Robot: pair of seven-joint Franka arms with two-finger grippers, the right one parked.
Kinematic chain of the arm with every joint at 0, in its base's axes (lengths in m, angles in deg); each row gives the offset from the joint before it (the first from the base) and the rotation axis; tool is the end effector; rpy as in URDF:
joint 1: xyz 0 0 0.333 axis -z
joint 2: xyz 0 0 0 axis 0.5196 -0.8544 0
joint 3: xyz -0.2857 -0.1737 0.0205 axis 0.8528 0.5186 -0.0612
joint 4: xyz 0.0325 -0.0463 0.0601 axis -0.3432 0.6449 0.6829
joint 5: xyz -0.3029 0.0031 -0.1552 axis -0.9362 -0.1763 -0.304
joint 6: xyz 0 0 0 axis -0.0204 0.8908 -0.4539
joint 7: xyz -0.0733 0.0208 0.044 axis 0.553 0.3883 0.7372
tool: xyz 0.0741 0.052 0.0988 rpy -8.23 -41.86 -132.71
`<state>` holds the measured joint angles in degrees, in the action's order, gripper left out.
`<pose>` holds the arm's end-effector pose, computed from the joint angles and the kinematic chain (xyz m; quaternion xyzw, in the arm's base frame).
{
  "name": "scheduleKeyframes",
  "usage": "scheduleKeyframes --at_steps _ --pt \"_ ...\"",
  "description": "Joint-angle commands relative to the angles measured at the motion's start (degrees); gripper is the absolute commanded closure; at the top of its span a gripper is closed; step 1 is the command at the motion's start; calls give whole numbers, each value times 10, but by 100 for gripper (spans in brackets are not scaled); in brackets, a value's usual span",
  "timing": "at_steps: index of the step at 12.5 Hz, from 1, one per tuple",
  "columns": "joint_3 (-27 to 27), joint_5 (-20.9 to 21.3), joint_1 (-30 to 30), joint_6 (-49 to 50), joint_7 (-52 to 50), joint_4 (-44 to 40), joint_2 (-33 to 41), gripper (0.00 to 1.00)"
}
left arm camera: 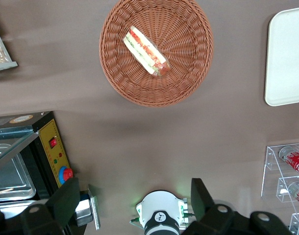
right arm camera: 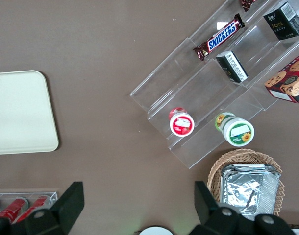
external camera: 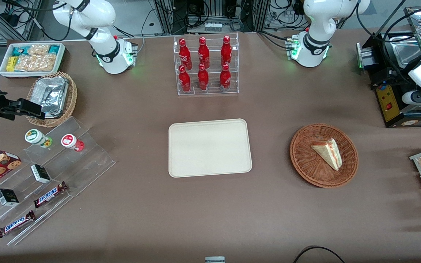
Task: Place sandwich from basket to tray
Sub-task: 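Move the left gripper over the wicker basket above the wrapped sandwich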
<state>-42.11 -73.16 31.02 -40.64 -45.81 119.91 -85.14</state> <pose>0.4601 -0.0034 0.6071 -0.9925 0.0528 0.1105 0.0050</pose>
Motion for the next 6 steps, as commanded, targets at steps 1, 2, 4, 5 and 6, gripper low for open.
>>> scheduleKeyframes --at_steps 1,2,4,5,6 --pt "2 1 -2 -15 -11 -3 1 0" --pt "1 1 -2 -21 -20 -2 1 0" --pt "2 3 -2 -37 -21 4 -1 0" --pt "2 3 -2 -45 -21 6 -10 0" --pt "2 2 -2 -54 -21 9 -13 0"
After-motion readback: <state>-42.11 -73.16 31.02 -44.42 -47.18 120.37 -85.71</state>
